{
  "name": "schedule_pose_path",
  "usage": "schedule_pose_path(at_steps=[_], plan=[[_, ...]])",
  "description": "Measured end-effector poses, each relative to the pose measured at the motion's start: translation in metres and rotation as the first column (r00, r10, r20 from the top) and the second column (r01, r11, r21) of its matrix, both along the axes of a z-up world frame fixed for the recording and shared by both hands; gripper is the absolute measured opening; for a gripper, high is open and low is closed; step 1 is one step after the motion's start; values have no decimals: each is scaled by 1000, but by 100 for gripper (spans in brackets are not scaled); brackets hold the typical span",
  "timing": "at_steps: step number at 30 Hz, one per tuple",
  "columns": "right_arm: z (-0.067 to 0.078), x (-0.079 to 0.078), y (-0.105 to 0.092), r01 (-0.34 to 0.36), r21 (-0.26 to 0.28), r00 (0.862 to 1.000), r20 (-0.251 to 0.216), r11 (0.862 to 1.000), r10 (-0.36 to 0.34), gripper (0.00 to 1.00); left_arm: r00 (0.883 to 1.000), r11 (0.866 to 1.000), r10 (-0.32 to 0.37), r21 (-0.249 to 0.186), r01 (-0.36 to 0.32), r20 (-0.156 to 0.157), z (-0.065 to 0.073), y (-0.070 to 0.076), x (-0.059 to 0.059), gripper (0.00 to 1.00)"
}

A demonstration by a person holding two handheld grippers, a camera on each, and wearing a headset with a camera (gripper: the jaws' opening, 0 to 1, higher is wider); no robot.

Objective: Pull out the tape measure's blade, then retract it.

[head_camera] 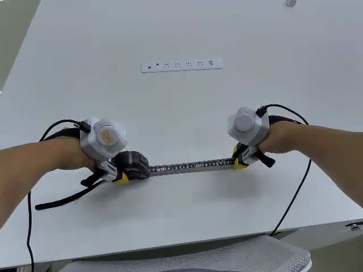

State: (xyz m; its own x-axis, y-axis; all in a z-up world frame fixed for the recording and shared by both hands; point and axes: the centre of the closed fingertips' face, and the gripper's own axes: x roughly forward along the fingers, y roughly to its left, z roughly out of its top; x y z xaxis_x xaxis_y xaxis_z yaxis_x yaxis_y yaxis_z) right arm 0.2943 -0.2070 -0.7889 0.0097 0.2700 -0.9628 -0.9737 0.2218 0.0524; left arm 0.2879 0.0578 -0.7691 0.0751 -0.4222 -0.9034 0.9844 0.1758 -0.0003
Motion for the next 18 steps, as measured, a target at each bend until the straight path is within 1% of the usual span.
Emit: schedule_pose_path(at_steps=[6, 8, 11, 13, 18], plan=[[0, 0, 0, 2, -1, 1000, 3, 1000, -2, 12, 1000, 1000, -1, -1, 1, 0, 0, 0, 0, 33], [0, -1, 1, 16, -3, 1000, -2, 1000, -16, 12, 1000, 1000, -2, -2, 2, 0, 0, 0, 0, 33], [-1, -1, 2, 3, -33, 1000, -3, 999, -3, 13, 1000, 1000, -3, -3, 3, 1, 0, 0, 0, 33], [-1, -1, 2, 4, -43, 1000, -5, 999, -4, 13, 1000, 1000, -4, -3, 4, 0, 0, 0, 0, 33], [0, -2, 0, 9, -38, 1000, -5, 999, -9, 13, 1000, 1000, -4, -4, 4, 0, 1, 0, 0, 33]])
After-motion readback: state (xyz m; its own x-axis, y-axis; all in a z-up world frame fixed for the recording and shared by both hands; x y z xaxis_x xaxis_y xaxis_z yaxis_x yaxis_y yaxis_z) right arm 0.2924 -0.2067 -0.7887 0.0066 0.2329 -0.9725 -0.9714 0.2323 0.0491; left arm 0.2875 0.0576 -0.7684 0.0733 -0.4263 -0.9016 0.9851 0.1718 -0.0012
